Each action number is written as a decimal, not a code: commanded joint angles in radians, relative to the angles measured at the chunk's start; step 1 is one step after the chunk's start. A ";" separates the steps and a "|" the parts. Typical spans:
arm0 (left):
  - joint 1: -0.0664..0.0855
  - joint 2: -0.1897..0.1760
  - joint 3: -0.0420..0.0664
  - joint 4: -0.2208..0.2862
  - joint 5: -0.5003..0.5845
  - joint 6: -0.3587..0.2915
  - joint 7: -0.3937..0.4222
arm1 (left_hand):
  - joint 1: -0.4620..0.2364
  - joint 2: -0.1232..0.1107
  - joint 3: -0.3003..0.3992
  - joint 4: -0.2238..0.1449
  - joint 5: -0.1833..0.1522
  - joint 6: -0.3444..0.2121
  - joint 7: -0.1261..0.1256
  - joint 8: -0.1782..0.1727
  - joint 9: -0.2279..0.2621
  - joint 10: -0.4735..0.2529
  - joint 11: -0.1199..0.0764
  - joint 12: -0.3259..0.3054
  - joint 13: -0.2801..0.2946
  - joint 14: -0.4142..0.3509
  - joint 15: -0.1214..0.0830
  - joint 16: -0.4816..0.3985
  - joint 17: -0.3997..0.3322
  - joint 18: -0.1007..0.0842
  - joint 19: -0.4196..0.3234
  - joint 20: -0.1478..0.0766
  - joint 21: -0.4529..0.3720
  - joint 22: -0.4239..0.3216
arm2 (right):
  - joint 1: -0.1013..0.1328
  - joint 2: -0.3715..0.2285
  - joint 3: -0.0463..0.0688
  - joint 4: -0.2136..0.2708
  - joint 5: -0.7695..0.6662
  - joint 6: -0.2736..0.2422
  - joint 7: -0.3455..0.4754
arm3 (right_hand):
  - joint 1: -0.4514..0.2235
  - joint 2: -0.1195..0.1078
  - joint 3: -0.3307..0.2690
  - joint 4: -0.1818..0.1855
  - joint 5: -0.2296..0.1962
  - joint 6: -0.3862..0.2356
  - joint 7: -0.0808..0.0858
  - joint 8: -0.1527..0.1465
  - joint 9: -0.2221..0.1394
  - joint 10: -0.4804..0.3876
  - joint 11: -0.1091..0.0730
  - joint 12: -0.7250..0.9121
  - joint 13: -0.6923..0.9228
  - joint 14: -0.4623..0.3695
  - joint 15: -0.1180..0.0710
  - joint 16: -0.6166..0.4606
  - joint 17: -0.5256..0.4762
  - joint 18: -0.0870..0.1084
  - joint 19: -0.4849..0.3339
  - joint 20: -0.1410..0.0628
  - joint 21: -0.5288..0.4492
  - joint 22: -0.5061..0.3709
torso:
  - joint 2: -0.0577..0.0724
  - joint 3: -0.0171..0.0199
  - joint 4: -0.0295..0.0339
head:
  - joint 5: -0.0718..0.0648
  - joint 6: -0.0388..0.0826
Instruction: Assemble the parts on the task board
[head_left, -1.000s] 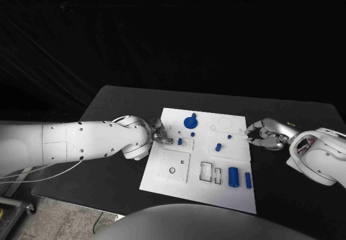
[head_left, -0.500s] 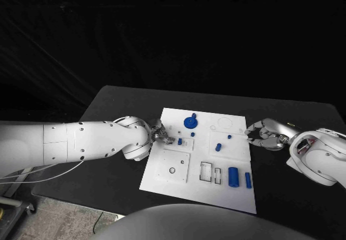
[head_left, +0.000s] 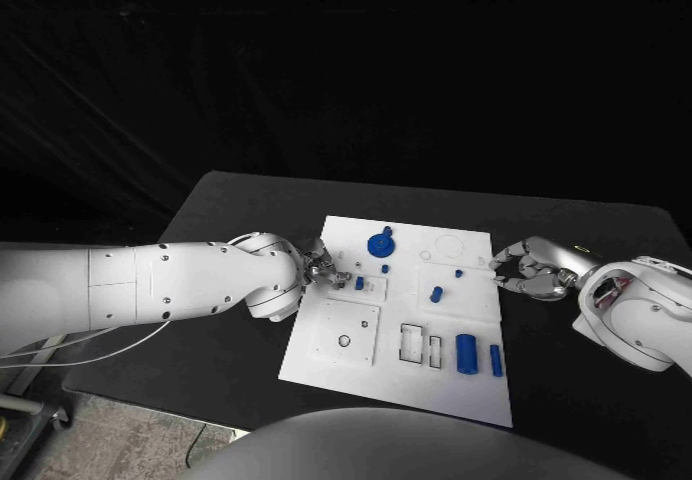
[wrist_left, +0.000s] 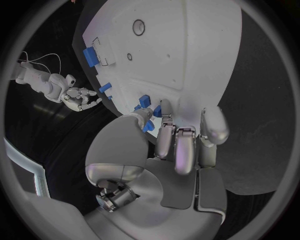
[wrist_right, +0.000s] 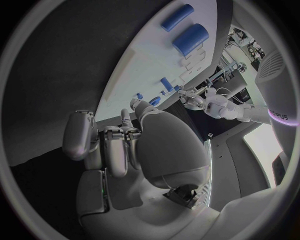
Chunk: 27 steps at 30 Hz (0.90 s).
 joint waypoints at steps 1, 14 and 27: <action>-0.001 0.002 0.000 -0.001 0.005 0.021 -0.002 | -0.006 -0.003 -0.009 -0.002 0.010 0.011 -0.001 0.003 0.003 -0.006 0.003 0.002 0.079 0.050 0.004 -0.005 0.195 -0.011 -0.004 0.005 -0.006 0.144 | -0.001 0.000 0.000 0.000 -0.001 0.004 0.003 | 0.005 -0.005 0.008 0.000 0.006 0.008 0.002 -0.002 -0.002 0.103 0.007 -0.005 0.261 0.090 0.009 -0.006 0.244 0.009 -0.007 0.002 -0.004 0.149 | 0.000 -0.0001 0.0004 | 0.000 0.000; -0.001 0.002 0.000 -0.004 -0.005 0.029 -0.015 | -0.040 0.016 -0.061 0.001 0.034 0.006 -0.016 0.098 0.094 -0.002 -0.008 0.007 0.084 0.055 -0.005 -0.003 0.201 -0.012 -0.002 -0.002 0.000 0.145 | -0.001 0.001 0.000 -0.002 0.001 0.004 0.003 | 0.005 -0.005 0.009 0.000 0.007 0.008 0.002 -0.002 -0.002 0.103 0.008 -0.005 0.261 0.090 0.009 -0.007 0.244 0.009 -0.007 0.002 -0.005 0.149 | 0.000 -0.0003 0.0009 | 0.002 0.000; -0.001 0.001 0.000 -0.007 -0.025 0.011 0.009 | -0.060 -0.015 -0.106 -0.003 0.032 -0.020 -0.019 0.141 0.149 0.000 -0.011 0.010 0.088 0.058 -0.007 -0.001 0.205 -0.011 -0.005 -0.004 -0.001 0.144 | -0.001 0.001 0.000 -0.001 0.001 0.004 0.003 | 0.005 -0.005 0.009 0.000 0.007 0.008 0.002 -0.002 -0.002 0.103 0.008 -0.005 0.261 0.090 0.009 -0.007 0.244 0.009 -0.007 0.002 -0.005 0.149 | 0.000 -0.0002 0.0001 | 0.002 0.000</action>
